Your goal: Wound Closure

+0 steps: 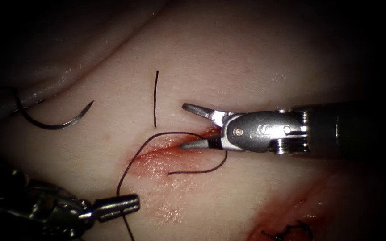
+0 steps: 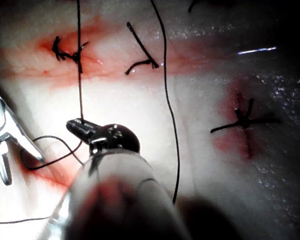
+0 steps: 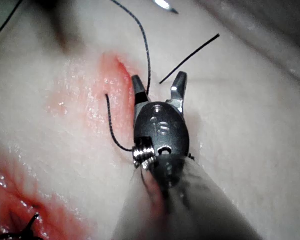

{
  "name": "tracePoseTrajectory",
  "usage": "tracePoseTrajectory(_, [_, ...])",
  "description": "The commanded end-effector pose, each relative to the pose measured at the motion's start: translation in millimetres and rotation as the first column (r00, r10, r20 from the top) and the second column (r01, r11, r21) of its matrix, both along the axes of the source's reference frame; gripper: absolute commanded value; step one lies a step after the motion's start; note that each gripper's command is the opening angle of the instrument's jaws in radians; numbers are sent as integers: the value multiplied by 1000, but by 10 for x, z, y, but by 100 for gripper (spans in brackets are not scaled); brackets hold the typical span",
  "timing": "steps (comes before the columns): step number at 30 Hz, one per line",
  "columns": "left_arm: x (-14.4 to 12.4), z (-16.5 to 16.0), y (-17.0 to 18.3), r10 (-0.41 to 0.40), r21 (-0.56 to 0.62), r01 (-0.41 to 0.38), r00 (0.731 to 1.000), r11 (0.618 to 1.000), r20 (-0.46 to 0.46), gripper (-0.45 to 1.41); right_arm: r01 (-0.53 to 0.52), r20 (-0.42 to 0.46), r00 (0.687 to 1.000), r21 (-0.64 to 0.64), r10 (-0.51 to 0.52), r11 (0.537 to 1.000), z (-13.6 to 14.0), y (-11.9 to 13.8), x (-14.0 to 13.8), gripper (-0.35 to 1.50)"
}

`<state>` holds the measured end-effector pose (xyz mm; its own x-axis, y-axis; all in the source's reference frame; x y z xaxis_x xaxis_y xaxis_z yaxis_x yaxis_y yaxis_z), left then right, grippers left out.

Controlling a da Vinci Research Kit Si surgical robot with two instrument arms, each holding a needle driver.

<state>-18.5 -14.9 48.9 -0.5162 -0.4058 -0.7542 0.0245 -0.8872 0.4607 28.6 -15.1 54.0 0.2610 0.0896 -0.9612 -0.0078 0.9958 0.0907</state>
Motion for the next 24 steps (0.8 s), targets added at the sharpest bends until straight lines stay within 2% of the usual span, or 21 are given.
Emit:
tracePoseTrajectory(1, [-3, 2, -6, -4, 1, 4, 1000, 1000, -1, -45, -19, -18, 1000, 32, 19, 999, -7, -11, 1, 135])
tracePoseTrajectory(4, [-2, -1, -9, -2, -8, 2, 1000, 1000, -8, -45, -60, -27, 998, 63, 62, 996, -19, -12, -6, 148])
tracePoseTrajectory(9, [-2, -4, -12, -2, -14, 2, 1000, 1000, -12, -45, -71, -51, 996, 100, 77, 992, -32, -7, -19, 148])
tracePoseTrajectory(11, [-1, -6, -14, -2, -19, 1, 1000, 1000, -16, -45, -97, -92, 990, 113, 107, 989, -39, 3, -32, 148])
tracePoseTrajectory(12, [-2, -7, -14, 0, -24, 0, 1000, 1000, -19, -45, -109, -106, 987, 124, 122, 986, -40, 8, -37, 145])
tracePoseTrajectory(13, [-2, -8, -15, -1, -24, 1, 1000, 1000, -20, -45, -125, -126, 982, 130, 141, 984, -42, 14, -44, 131])
tracePoseTrajectory(14, [-2, -8, -15, -1, -24, 1, 1000, 1000, -20, -45, -125, -126, 982, 130, 141, 984, -42, 14, -44, 131])
tracePoseTrajectory(15, [-5, -10, -17, 2, -39, -3, 1000, 999, -29, -45, -146, -141, 976, 140, 165, 979, -43, 28, -59, 2])
tracePoseTrajectory(16, [-6, -10, -17, 1, -45, -2, 1000, 999, -29, -45, -143, -139, 977, 143, 163, 979, -43, 33, -61, -35])
tracePoseTrajectory(20, [-12, -13, -20, 24, -66, -28, 998, 997, -59, -45, -175, -100, 977, 118, 187, 977, -32, 61, -61, -35])
tracePoseTrajectory(22, [-17, -16, -22, 34, -77, -39, 997, 996, -68, -45, -152, -54, 986, 85, 157, 985, -16, 80, -54, -35])
tracePoseTrajectory(23, [-17, -16, -22, 34, -77, -39, 997, 996, -68, -45, -152, -54, 986, 85, 157, 985, -16, 80, -54, -35])
tracePoseTrajectory(24, [-19, -18, -23, 42, -85, -47, 997, 995, -66, -45, -107, -48, 993, 81, 111, 991, 6, 91, -43, -35])
